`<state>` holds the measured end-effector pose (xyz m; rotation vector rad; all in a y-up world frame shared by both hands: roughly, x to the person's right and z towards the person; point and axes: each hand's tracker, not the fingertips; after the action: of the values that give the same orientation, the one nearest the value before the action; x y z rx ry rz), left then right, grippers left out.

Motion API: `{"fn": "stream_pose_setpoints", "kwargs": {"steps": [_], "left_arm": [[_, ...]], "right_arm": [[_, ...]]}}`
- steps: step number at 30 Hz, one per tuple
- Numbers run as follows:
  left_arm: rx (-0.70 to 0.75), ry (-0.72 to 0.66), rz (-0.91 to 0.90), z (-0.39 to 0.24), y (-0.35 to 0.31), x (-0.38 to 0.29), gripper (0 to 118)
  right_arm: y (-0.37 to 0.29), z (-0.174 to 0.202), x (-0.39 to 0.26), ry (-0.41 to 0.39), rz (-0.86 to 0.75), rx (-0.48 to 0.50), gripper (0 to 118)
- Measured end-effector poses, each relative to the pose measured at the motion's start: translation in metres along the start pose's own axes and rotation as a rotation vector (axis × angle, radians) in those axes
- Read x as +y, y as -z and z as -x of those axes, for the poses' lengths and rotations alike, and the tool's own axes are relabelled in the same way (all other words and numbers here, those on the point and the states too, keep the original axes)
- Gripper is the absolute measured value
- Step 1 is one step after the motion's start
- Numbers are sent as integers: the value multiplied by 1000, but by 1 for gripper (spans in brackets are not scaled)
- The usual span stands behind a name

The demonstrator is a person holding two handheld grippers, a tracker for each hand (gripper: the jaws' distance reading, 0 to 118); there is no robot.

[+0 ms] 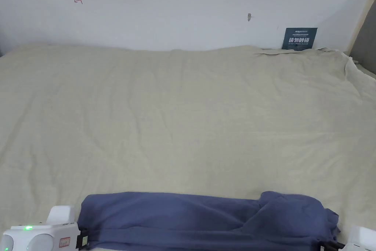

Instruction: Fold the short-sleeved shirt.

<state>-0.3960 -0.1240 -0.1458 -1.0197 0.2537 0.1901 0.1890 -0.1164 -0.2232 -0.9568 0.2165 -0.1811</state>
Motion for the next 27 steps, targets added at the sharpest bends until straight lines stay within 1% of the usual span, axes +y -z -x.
{"fn": "stream_pose_setpoints", "kwargs": {"steps": [1, 2, 3, 4, 5, 6, 8, 13, 15, 19, 20, 22, 24, 25, 26, 27], "left_arm": [[-11, -1, 4, 1, -3, 3, 18], [-20, -19, 6, 2, -6, 4, 34], [-49, -41, 3, 3, -9, 7, 66], [-57, -54, -5, 3, -14, 10, 86], [-50, -62, -19, 1, -18, 13, 104], [-47, -67, -36, -3, -23, 15, 115], [-44, -56, -119, -10, -37, 23, 115], [-94, -48, -283, -28, -79, 53, 115], [-92, -34, -374, -36, -98, 62, 115], [-58, -4, -561, -55, -133, 76, 113], [-49, 19, -607, -60, -139, 78, 111], [-19, 52, -677, -70, -149, 79, 100], [-11, 92, -754, -78, -155, 76, 87], [-4, 103, -784, -83, -157, 74, 83], [1, 107, -814, -87, -158, 72, 81], [5, 107, -842, -90, -159, 70, 76]], "right_arm": [[-5, 2, 3, -10, -2, -3, 11], [-11, 4, 7, -20, -12, -7, 23], [-17, 7, 11, -27, -29, -12, 50], [-26, 12, 16, -33, -51, -13, 72], [-33, 17, 23, -40, -84, -12, 90], [-39, 22, 28, -47, -119, -4, 98], [-58, 37, 42, -65, -204, 10, 98], [-95, 75, 75, -120, -379, 17, 98], [-108, 91, 84, -145, -457, -2, 98], [-127, 123, 90, -211, -615, -76, 98], [-129, 129, 91, -220, -642, -93, 98], [-133, 137, 91, -232, -688, -101, 98], [-137, 148, 87, -246, -732, -112, 97], [-138, 154, 85, -258, -739, -115, 96], [-139, 158, 84, -269, -742, -116, 91], [-140, 160, 82, -271, -750, -113, 74]]}}
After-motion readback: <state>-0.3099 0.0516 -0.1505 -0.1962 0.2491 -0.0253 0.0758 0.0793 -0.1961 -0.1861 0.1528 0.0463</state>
